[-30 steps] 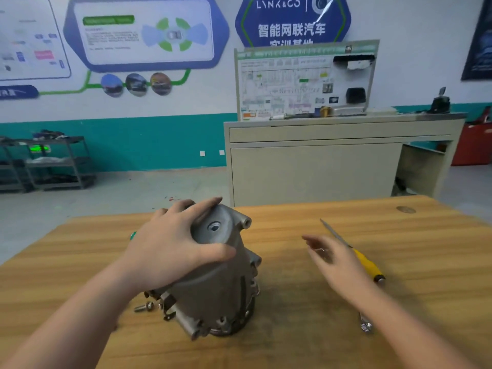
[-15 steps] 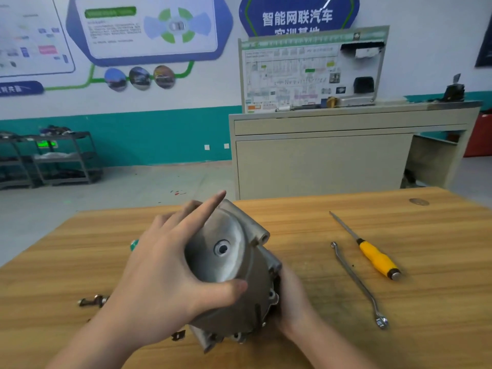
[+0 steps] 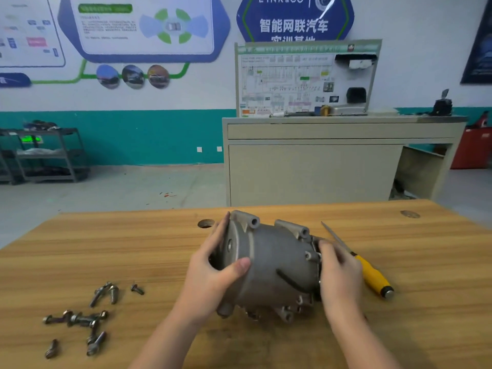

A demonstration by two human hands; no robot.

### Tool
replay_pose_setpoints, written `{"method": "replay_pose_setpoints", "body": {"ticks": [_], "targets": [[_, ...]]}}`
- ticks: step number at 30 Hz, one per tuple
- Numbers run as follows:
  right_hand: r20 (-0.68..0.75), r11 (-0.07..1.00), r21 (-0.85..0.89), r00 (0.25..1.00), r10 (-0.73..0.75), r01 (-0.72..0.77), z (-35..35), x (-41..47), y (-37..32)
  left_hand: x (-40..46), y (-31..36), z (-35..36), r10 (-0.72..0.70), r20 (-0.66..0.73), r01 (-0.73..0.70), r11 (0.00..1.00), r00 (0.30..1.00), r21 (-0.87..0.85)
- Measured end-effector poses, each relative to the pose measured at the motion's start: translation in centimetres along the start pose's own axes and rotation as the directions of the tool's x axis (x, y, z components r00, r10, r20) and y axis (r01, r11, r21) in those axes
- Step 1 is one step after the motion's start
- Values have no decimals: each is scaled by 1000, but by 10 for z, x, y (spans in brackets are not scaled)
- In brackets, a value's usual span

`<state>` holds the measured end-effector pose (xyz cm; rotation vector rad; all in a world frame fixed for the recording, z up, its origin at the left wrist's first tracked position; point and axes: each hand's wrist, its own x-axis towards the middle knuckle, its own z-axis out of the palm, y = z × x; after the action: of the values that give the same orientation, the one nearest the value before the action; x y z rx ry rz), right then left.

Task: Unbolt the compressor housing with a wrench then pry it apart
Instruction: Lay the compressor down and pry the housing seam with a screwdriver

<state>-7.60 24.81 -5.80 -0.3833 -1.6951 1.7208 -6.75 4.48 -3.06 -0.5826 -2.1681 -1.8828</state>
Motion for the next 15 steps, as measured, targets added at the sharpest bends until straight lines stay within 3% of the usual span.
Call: {"method": "replay_pose_setpoints", "body": {"ticks": [7,15], "targets": [[70,998,8,996,57,-58,5,-12,1,7,-4,-9,-35,95,31,999,995,43],[311,995,-69,949,-49,74,13,-33,3,-1,-9,-33,6,34,-7,1000,999,28]]}}
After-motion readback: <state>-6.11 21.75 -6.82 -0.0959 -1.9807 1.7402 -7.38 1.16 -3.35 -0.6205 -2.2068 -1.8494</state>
